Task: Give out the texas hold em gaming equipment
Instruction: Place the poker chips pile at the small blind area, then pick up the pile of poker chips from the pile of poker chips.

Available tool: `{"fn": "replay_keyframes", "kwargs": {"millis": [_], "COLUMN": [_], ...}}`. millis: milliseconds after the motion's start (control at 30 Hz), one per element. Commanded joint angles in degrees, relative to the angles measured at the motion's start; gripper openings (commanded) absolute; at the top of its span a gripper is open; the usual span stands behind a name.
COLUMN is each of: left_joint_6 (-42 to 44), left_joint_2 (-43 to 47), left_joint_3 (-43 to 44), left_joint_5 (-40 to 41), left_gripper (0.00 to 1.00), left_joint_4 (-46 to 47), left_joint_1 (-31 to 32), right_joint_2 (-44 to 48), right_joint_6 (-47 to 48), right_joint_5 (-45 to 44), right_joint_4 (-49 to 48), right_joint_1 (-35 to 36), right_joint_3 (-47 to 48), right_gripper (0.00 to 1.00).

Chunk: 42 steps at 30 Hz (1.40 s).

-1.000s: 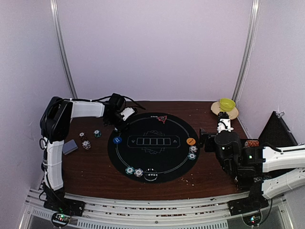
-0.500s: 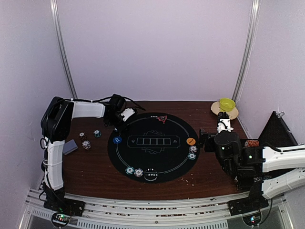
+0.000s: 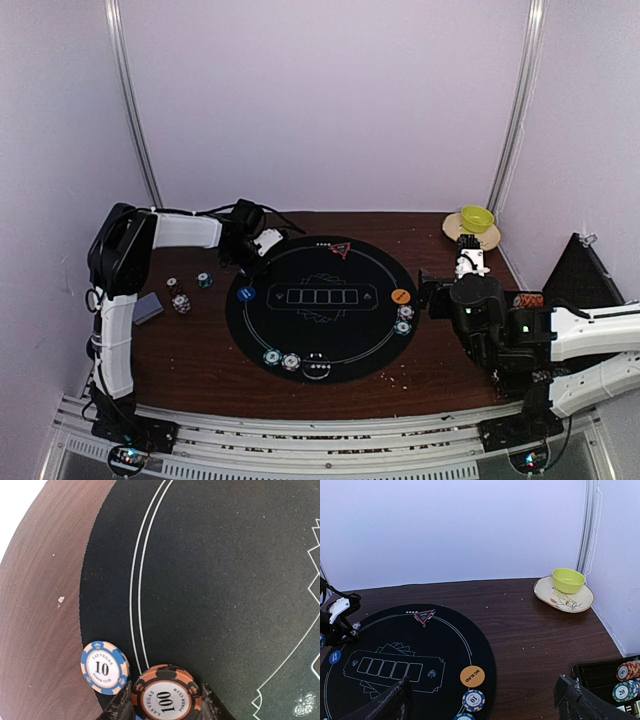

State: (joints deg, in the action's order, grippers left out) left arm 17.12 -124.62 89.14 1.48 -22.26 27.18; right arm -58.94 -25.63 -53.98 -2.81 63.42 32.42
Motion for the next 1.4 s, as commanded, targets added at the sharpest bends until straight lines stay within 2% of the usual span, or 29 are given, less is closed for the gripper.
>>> {"fn": "replay_keyframes", "kwargs": {"millis": [0, 200, 433, 833, 1033, 1133, 1233, 1367], "left_joint_6": [1.0, 1.1, 1.0, 1.3, 2.1, 1.6, 0.6, -0.4], "left_joint_2": [-0.7, -0.6, 0.7, 11.6, 21.9, 27.2, 32.7, 35.8], "left_joint_3": [0.4, 0.2, 0.0, -0.8, -7.4, -12.1, -16.9, -21.2], "left_joint_5": [1.0, 1.2, 1.3, 1.6, 6.6, 5.9, 2.7, -2.8], "left_gripper": [0.43, 0.48, 0.49, 0.54, 0.7, 0.76, 0.83, 0.95], "left_joint_4": [2.3, 2.2, 2.2, 0.5, 0.0, -0.5, 0.1, 0.1], "left_joint_1": [0.4, 0.6, 0.7, 0.7, -0.1, -2.7, -7.5, -17.1], "right_joint_2": [0.0, 0.0, 0.0, 0.0, 0.1, 0.0, 0.0, -0.1], "right_joint_6": [0.6, 0.6, 0.7, 0.6, 0.7, 0.7, 0.6, 0.6], "right_joint_5": [-0.6, -0.6, -0.4, -0.5, -0.3, 0.1, 0.4, 0.2], "right_joint_4": [0.8, 0.8, 0.9, 0.9, 0.9, 0.9, 1.0, 0.9], "right_joint_1": [0.5, 0.5, 0.5, 0.5, 0.5, 0.5, 0.5, 0.6], "right_joint_3": [1.6, 1.6, 1.5, 1.5, 1.5, 1.7, 1.8, 1.7], "right_gripper": [1.0, 1.0, 1.0, 1.0, 1.0, 1.0, 1.0, 1.0]}}
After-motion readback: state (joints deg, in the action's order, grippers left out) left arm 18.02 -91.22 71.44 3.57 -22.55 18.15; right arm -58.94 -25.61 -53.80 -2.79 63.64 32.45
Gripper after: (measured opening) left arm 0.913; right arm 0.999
